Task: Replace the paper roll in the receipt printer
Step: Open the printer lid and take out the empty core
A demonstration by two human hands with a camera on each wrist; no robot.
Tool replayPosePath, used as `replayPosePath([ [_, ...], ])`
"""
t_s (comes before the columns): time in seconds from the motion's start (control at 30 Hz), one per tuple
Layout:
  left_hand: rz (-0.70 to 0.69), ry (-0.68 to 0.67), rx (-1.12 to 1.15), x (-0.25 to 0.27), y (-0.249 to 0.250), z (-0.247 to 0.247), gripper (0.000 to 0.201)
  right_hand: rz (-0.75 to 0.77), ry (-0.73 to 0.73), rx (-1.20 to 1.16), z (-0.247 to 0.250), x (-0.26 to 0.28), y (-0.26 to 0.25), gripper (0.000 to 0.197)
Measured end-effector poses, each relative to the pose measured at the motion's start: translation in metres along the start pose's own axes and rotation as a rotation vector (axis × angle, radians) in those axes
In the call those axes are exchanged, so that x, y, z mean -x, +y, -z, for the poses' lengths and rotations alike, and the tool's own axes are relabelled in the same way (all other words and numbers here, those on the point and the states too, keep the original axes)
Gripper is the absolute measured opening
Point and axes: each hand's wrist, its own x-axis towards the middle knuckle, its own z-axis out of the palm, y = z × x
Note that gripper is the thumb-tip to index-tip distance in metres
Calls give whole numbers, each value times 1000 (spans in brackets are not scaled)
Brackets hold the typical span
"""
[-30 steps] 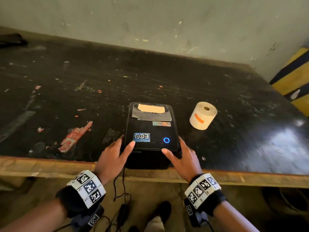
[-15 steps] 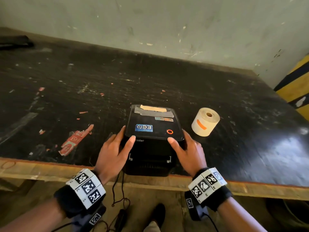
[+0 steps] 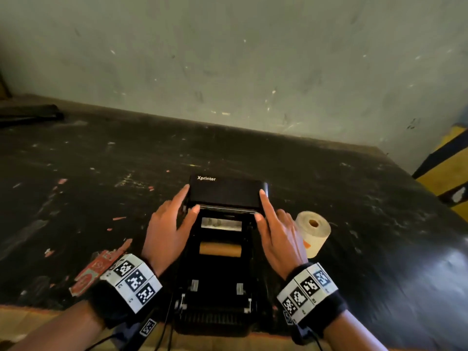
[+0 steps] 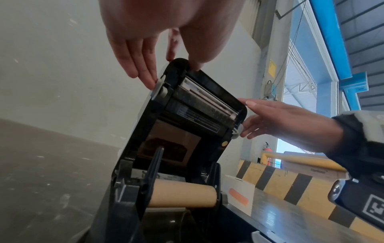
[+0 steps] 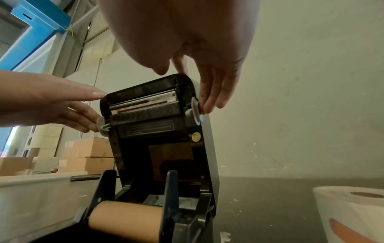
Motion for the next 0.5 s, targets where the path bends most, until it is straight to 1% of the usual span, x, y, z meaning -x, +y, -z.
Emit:
replayPosePath([
  [0.07, -44, -27, -41, -4, -5, -5, 64, 1, -23, -41, 0, -7, 5, 56],
  [0.13, -85, -47, -70, -6, -9, -9, 67, 2, -42, -96, 0, -13, 8, 54],
  [0.23, -88, -78, -24, -11, -12, -9, 71, -31, -109, -209, 1, -16, 9, 54],
  [0.33, -89, -165, 32, -17, -14, -9, 78, -45, -183, -283, 1, -19, 12, 56],
  [0.43, -103, -277, 18, -20, -20, -10, 87, -23, -265, -305, -3, -21, 19, 59],
  [0.5, -126, -341, 7, -20, -24, -10, 88, -18, -296, -329, -5, -20, 24, 61],
])
